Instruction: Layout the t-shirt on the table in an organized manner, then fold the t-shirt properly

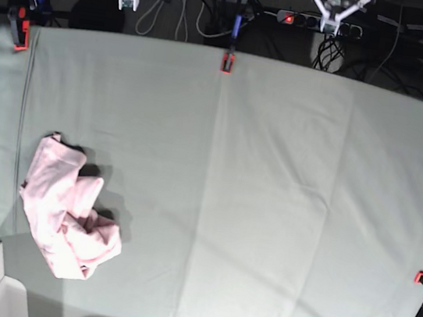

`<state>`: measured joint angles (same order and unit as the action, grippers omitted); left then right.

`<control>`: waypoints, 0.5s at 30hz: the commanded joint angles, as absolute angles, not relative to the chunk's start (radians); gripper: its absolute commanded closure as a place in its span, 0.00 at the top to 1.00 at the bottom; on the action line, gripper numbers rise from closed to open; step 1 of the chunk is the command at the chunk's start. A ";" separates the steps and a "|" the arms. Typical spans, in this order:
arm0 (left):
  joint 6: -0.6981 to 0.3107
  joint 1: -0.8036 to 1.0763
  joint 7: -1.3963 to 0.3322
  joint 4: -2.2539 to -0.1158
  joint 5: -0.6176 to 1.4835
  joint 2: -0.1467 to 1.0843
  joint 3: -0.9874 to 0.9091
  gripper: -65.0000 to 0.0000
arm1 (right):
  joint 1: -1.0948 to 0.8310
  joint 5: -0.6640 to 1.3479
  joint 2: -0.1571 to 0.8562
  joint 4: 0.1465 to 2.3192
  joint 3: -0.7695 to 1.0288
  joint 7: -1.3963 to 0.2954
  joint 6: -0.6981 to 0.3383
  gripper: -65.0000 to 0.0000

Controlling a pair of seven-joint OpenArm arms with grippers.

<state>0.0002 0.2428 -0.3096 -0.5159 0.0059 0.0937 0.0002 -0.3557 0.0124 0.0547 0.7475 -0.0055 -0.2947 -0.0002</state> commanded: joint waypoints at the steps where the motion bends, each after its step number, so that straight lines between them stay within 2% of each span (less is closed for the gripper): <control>1: 0.004 0.239 -0.286 -0.475 0.008 0.097 -0.001 0.00 | -0.358 0.013 0.058 0.736 -0.005 -0.288 -0.005 0.00; 6: 0.004 0.186 -0.139 -0.294 0.008 0.097 0.001 0.00 | -0.348 0.013 0.059 0.671 -0.005 -0.232 -0.005 0.00; 15: 0.005 0.163 -0.124 -0.236 0.008 0.097 0.001 0.00 | -0.259 0.013 0.079 0.461 -0.002 -0.170 -0.005 0.00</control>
